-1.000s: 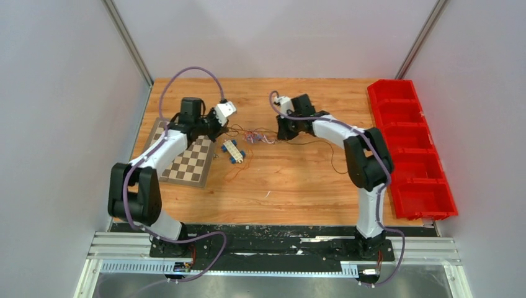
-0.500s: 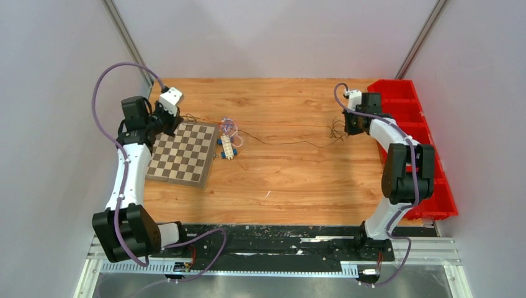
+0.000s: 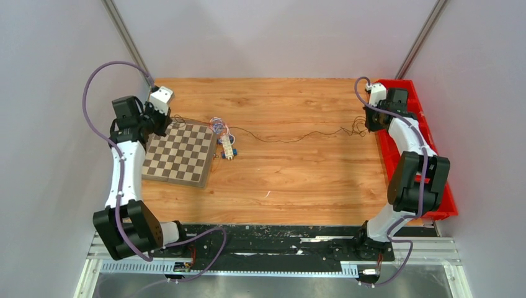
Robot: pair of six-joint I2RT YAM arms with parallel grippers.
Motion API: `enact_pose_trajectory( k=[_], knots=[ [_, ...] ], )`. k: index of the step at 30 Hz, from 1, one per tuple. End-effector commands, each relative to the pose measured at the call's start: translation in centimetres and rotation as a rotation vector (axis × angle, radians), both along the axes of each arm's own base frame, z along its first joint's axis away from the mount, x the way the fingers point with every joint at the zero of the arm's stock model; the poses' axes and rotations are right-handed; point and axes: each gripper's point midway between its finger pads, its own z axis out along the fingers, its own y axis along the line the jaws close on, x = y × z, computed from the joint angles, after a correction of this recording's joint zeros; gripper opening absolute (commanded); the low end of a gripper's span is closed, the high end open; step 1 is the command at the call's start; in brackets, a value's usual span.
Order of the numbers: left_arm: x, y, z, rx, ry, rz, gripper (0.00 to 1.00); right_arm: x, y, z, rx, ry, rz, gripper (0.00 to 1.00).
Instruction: Untangle the cables
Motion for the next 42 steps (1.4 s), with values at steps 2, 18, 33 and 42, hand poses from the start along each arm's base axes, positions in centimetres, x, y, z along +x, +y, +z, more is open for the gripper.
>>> enact_pose_trajectory(
  k=[2, 18, 33, 42],
  knots=[
    [1.4, 7.2, 1.9, 0.054, -0.033, 0.194, 0.0, 1.7, -4.0, 6.2, -0.041, -0.141, -0.041, 0.0],
    [0.8, 3.2, 4.2, -0.055, -0.058, 0.06, 0.0, 0.9, -0.1, 16.7, 0.258, -0.316, 0.164, 0.0],
    [-4.6, -24.8, 10.5, -0.279, -0.063, -0.644, 0.69, -5.3, 12.7, 25.5, 0.612, -0.343, 0.492, 0.0],
    [-8.6, -37.3, 10.7, -0.489, -0.016, -0.887, 1.0, -7.5, 18.6, 26.6, 0.713, -0.293, 0.538, 0.0]
  ],
)
